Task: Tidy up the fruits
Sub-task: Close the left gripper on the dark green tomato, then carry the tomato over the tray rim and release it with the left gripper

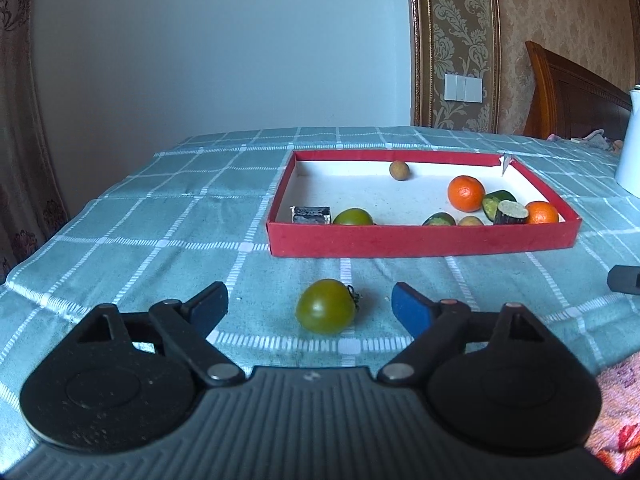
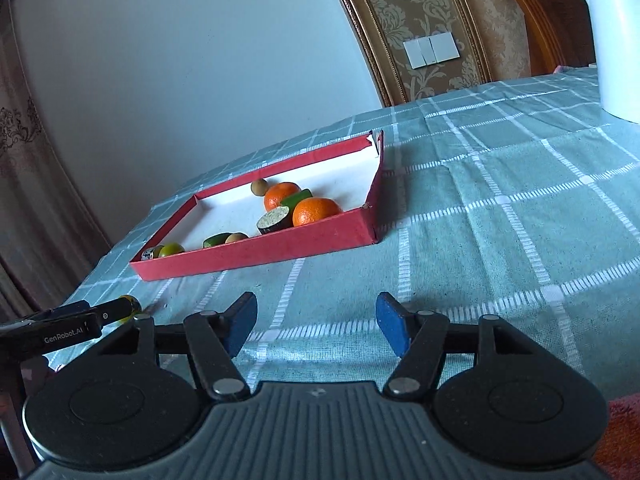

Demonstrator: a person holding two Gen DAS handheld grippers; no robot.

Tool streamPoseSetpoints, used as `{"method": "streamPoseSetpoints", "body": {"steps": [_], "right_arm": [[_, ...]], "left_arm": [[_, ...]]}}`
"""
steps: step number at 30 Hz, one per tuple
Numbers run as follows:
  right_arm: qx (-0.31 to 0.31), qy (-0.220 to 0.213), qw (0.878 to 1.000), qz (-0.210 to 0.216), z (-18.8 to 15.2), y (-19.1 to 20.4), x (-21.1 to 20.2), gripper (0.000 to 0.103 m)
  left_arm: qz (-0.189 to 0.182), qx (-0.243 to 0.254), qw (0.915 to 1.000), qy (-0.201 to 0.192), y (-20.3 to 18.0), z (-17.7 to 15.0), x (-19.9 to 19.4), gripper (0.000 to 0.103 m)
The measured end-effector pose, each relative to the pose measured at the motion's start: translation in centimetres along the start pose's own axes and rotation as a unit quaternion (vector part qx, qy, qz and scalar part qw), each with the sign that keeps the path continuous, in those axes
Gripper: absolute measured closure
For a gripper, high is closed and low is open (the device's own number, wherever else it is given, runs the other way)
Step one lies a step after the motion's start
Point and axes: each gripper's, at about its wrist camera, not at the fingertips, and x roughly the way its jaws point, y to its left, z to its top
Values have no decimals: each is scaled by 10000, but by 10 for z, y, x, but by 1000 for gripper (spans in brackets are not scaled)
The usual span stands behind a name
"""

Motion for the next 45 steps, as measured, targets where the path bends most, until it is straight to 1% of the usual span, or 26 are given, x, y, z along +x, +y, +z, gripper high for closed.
{"method": "streamPoseSetpoints", "body": {"steps": [1,3,6,8,9,11,12,14,18,26,28,31,39,42,45], "right_arm": [[30,12,10000,41,0,-1,0,38],[128,35,9999,97,-1,-4,1,38],[263,14,9995,191,-1,-9,0,38],[315,-1,9992,227,-2,-10,-1,38],[322,0,9992,241,-2,-10,-1,38],[332,5,9991,263,-2,-11,-1,38],[339,6,9991,269,-2,-11,-1,38],[352,0,9990,278,-2,-11,-1,38],[356,-4,9990,273,-2,-11,-1,38],[367,-19,9990,250,-2,-12,-1,38],[365,-20,9990,246,-2,-12,-1,38],[363,-13,9990,241,-2,-12,-1,38],[392,-41,9989,250,-3,-12,-2,38],[405,-65,9988,259,-3,-13,-2,38],[405,-65,9988,270,-3,-13,-3,38]], "left_arm": [[12,11,10000,27,0,1,2,16],[37,36,10000,85,0,1,7,21],[1,47,9998,211,-1,2,15,32],[-29,57,9994,326,-2,2,19,46],[-41,56,9993,373,-3,2,21,48],[-67,58,9990,446,-4,3,24,59],[-83,58,9988,477,-4,2,25,61],[-159,51,9987,476,-5,3,26,70],[-120,160,9987,466,-9,2,25,71],[-152,126,9988,450,-8,3,23,71],[-183,126,9990,394,-9,6,20,71],[-225,148,9994,230,-11,17,15,71],[-125,247,9991,-312,-16,57,9,71],[-108,199,9991,-356,-18,64,12,71],[-31,255,9991,-334,-24,69,22,71]]}}
